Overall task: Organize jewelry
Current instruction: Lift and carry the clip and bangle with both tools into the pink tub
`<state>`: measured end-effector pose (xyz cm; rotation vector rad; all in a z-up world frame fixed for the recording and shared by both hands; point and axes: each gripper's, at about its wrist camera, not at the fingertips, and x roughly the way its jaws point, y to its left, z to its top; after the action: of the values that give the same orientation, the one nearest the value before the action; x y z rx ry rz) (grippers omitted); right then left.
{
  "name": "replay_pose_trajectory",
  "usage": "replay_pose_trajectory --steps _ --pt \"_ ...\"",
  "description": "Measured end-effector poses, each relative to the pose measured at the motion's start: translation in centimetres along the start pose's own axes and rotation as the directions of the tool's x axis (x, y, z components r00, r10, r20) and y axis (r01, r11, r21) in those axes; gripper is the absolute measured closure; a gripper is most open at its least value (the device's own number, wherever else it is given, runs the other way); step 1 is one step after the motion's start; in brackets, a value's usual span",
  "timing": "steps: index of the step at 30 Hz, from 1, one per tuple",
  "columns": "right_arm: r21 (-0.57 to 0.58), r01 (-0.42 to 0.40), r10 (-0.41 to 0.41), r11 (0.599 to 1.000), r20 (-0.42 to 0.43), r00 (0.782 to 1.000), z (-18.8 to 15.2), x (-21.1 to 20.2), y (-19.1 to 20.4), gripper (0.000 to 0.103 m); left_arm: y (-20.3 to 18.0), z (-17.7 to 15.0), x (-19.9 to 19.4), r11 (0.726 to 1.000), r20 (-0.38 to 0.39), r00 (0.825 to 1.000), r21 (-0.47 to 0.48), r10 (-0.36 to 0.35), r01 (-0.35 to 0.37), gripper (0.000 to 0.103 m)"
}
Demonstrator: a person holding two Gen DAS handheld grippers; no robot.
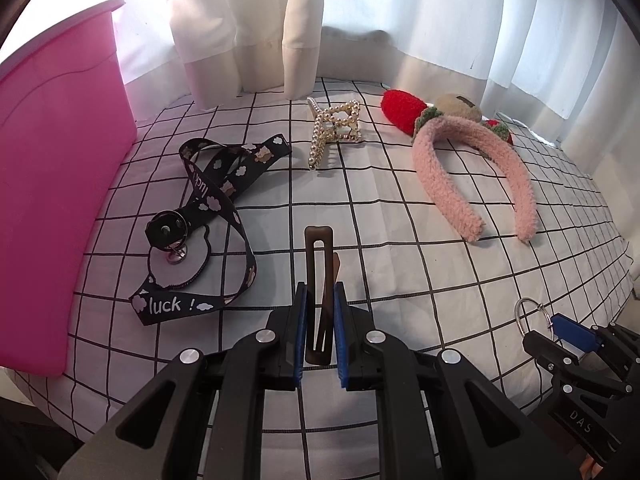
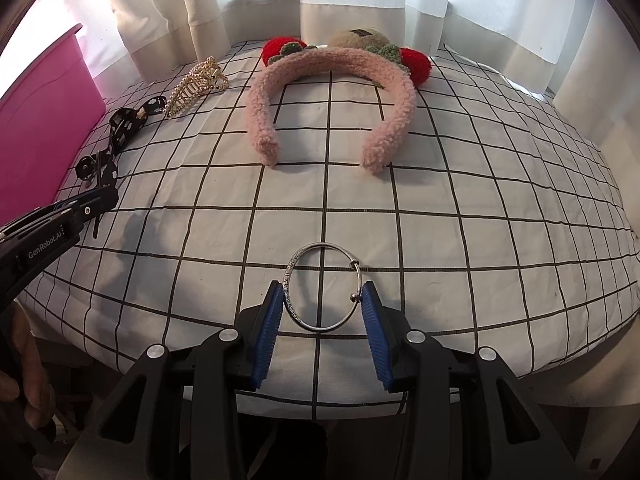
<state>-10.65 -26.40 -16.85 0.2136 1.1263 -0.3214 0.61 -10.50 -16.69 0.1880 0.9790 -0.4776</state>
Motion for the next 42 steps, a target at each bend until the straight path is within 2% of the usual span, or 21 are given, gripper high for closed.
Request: replay_pose_trajectory --steps 17,27,36,42 --pt "-0.071 0.01 -0.004 0.997 0.081 0.997 3.7 -3.1 2.4 0.065 2.2 2.5 -3.6 0.999 0.078 0.997 -0.052 -0.003 0.007 0.091" --pt "-0.049 0.011 -0.007 0.999 0.078 0.997 3.4 -3.9 1.8 0.065 2.9 2.5 -3.3 0.998 0.072 0.997 -0.066 -0.012 0.017 0.09" --pt "-0.107 0.003 0.015 0.994 0.165 0.986 6.7 -7.0 4.7 0.065 4.2 4.7 -6.1 0.996 0.131 0.991 -0.082 -0.014 0.025 0.09" --pt "-0.18 -0.022 0.069 0.983 0.257 0.964 10.3 -9.9 8.6 0.065 6.9 7.6 -10.0 0.995 0.206 0.978 -0.099 0.028 -0.007 0.091"
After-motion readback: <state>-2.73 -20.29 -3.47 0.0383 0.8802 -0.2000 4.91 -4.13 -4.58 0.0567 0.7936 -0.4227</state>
